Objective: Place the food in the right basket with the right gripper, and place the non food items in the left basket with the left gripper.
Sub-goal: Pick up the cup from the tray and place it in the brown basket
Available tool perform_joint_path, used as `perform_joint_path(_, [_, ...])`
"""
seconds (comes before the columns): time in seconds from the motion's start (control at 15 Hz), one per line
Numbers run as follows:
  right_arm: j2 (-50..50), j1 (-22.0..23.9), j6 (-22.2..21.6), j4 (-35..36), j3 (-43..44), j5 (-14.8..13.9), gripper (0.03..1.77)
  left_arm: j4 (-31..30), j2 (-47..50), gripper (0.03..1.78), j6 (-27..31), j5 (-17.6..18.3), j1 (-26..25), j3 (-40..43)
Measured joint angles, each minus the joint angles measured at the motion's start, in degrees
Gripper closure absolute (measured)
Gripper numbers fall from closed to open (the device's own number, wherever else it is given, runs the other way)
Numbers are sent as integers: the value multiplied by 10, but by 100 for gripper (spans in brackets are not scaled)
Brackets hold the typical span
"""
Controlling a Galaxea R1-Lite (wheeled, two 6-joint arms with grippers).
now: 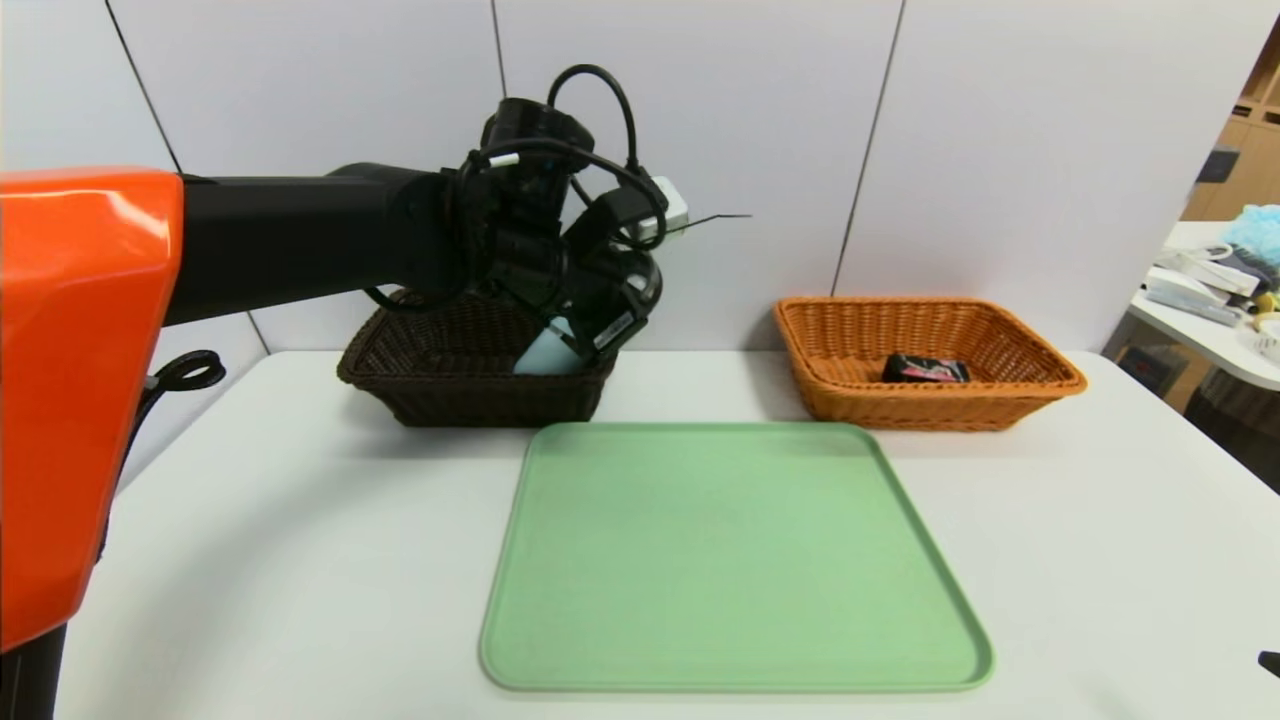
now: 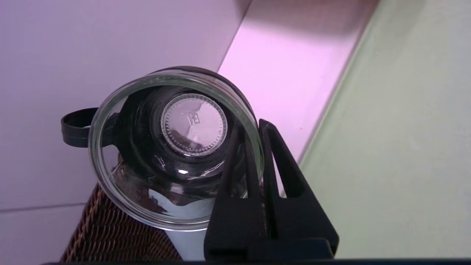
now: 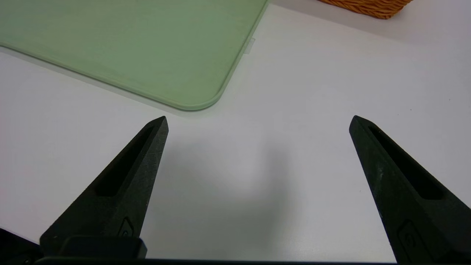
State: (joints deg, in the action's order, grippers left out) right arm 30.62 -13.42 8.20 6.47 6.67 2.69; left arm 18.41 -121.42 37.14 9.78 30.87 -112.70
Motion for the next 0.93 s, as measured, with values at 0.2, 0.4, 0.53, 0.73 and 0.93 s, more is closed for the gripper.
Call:
perform_joint_path(0.2, [2, 0, 1, 1, 1, 0, 10, -1, 0, 171, -10, -2, -24, 4])
perform_joint_path(0.4, [5, 0, 2, 1, 4, 0, 10, -1, 0, 171, -11, -5, -49, 6])
perform_joint_path(0.53, [6, 0, 3, 1, 5, 0, 10, -1, -2, 171, -10, -10, -68, 7])
perform_joint_path(0.73, [7, 0, 5, 1, 5, 0, 10, -1, -4, 171, -5, -10, -97, 21])
perform_joint_path(0.93, [9, 0, 5, 0, 8, 0, 10, -2, -4, 171, -1, -13, -125, 42])
